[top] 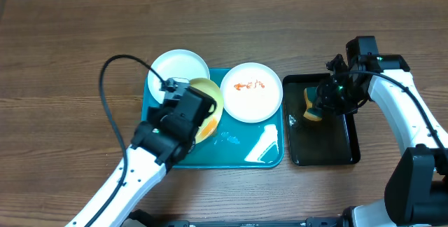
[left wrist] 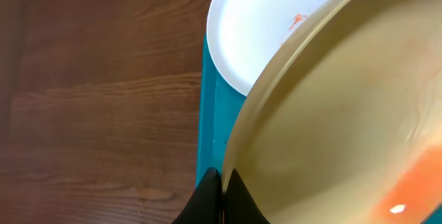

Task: Clean dirty plates on tray and stack at the side
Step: 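Lift the yellow plate with the left gripper and move it left off the tray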

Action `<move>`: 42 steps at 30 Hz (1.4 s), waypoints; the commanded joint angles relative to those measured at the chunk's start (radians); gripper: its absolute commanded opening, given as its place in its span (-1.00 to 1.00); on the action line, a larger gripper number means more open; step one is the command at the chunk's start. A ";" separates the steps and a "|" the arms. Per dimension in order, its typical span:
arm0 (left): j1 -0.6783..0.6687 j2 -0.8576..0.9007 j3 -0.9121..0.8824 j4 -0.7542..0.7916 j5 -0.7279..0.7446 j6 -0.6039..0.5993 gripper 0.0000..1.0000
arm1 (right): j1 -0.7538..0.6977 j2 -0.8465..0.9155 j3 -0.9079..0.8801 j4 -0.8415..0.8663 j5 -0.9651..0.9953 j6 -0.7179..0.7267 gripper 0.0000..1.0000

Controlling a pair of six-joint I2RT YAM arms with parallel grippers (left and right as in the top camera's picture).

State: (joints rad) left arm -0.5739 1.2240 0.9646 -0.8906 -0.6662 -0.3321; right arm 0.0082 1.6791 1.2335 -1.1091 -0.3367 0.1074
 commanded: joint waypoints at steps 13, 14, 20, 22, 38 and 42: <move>-0.191 0.156 0.027 0.151 -0.479 0.353 -0.92 | 0.004 -0.030 -0.004 0.008 -0.009 -0.011 -0.92; -0.195 0.156 0.027 0.153 -0.483 0.352 -0.92 | 0.004 -0.030 -0.004 0.008 -0.005 -0.011 -0.92; -0.199 0.156 0.027 0.148 -0.436 0.324 -0.92 | 0.004 -0.030 -0.004 0.008 -0.004 -0.011 -0.92; -0.197 0.154 0.027 0.138 -0.419 0.317 -0.92 | 0.004 -0.030 -0.004 0.003 -0.004 -0.011 -0.92; 0.455 0.063 0.218 -0.092 0.370 0.148 -0.92 | 0.004 -0.030 -0.004 -0.004 -0.002 -0.011 -0.92; 0.690 0.079 0.218 -0.095 0.515 0.148 -0.92 | 0.004 -0.030 -0.004 -0.007 -0.002 -0.011 -0.92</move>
State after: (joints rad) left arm -0.0540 1.3018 1.1656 -0.9806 -0.3801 -0.1585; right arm 0.0082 1.6787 1.2335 -1.1179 -0.3355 0.1040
